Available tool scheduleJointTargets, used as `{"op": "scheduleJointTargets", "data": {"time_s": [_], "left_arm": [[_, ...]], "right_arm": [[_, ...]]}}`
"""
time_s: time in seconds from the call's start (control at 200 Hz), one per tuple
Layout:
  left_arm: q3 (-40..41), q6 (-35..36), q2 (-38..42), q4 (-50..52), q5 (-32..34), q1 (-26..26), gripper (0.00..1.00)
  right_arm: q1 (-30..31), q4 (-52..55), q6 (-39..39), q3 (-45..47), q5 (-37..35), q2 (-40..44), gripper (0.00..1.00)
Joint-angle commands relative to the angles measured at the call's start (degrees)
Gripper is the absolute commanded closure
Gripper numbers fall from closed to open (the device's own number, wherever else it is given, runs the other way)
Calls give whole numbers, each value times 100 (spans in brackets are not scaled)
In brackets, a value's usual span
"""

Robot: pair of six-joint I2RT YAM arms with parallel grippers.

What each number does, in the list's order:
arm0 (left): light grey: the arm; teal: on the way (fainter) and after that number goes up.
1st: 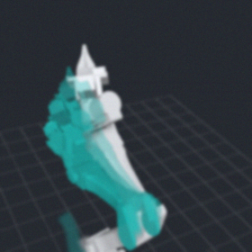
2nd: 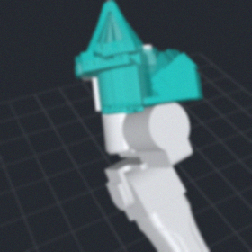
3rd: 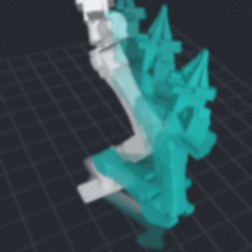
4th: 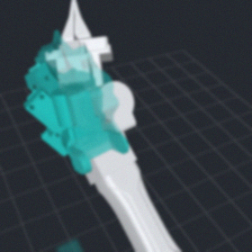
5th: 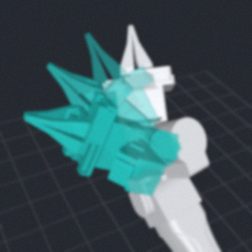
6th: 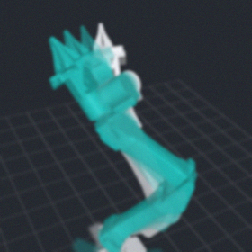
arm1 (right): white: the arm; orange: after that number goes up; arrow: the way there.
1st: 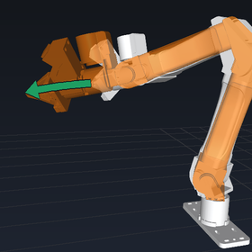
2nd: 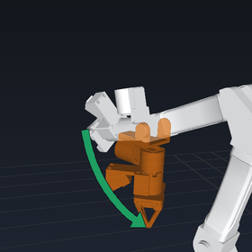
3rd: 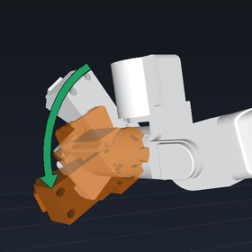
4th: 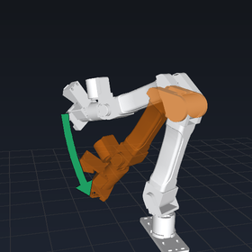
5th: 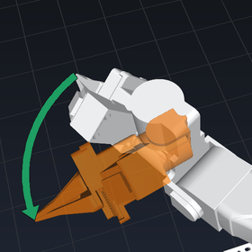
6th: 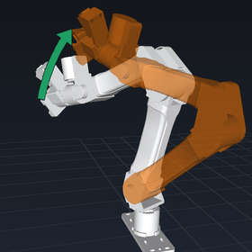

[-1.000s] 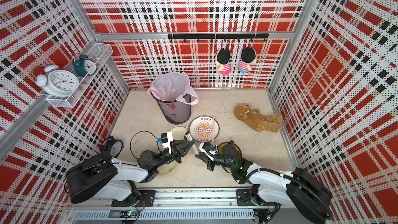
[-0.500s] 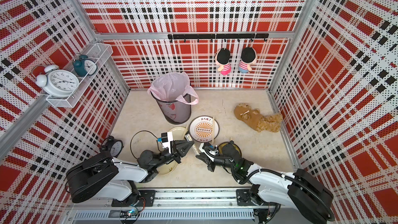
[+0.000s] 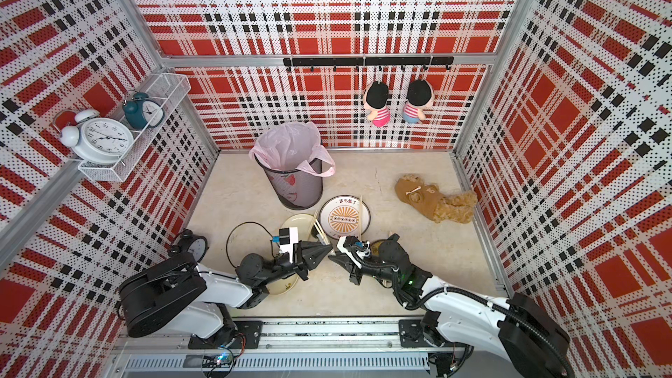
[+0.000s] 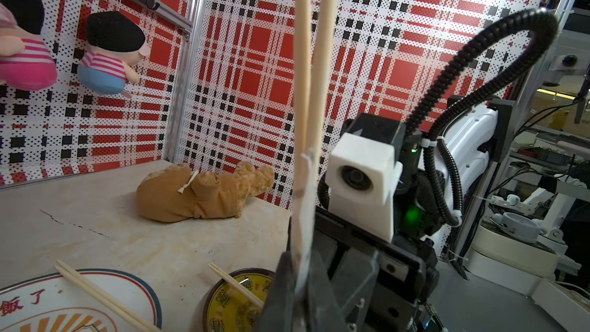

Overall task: Remove the packaging of disposable chopsticks
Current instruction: Remove the packet bag from the disposable chopsticks.

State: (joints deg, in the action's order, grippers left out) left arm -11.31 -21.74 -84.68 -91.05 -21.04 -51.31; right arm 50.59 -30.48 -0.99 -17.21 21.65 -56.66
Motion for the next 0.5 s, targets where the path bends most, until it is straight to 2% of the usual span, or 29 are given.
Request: {"op": "scheduleJointTargets", "data": {"time_s": [0.0, 0.351, 0.496], "left_arm": [[174, -128, -316, 733, -261, -34, 89], [65, -141, -239, 815, -487, -19, 85], [-82, 11, -33, 1255, -431, -15, 78]], "right_arm": [[12, -1565, 306, -361, 121, 390, 100], [13, -1637, 208, -50, -50, 501, 100], [12, -1742, 89, 197, -191, 491, 100]]}}
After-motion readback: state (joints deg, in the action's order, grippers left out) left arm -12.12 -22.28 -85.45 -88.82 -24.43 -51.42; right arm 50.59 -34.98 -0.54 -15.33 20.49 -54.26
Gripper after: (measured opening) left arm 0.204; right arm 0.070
